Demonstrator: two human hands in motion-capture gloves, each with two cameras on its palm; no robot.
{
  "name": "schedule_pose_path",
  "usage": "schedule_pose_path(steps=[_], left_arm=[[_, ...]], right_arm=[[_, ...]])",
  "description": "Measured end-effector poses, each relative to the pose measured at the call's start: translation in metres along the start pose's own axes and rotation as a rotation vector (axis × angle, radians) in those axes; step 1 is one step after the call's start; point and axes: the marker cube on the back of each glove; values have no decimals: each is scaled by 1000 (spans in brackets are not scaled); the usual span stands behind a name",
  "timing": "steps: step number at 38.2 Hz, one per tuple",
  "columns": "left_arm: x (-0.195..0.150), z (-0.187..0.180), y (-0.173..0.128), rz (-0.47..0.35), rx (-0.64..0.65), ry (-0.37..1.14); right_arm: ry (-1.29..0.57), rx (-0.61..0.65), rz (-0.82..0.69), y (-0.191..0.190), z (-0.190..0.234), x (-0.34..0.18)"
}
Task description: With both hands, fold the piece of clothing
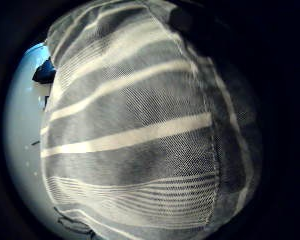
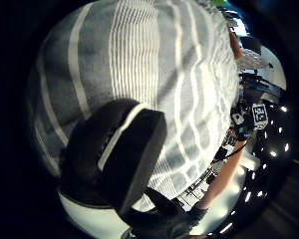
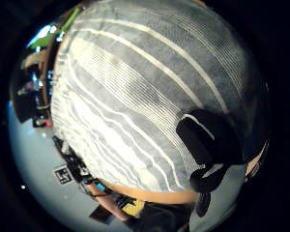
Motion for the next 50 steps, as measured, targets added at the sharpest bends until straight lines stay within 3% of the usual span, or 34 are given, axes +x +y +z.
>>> schedule_pose_path(steps=[13,17,20,24,28,30,32,37,43,50], left_arm=[[1,-5,-7,-7,3,-22],[2,-6,-2,-33,-88,-17],[5,-8,0,-27,-136,-19],[4,-11,-1,-62,-152,-38],[5,-12,-1,-56,-153,-38],[4,-13,-1,-46,-160,-30],[4,-16,-1,-40,-163,-9],[0,-31,-3,-79,-139,50],[-9,-50,0,-86,-127,13],[-20,-64,10,-107,-126,-4]], right_arm=[[-42,96,47,-3,-5,-3],[-56,71,31,-1,-4,-5],[-64,122,4,-5,-8,-7],[-46,77,22,2,-8,-7],[-47,113,49,-3,-13,-6],[-70,50,6,5,-17,-8],[-107,-7,-37,12,-25,-9],[-208,6,-107,8,-60,-15],[-235,124,-154,-64,-99,-42],[-171,164,-189,-26,-153,-84]])
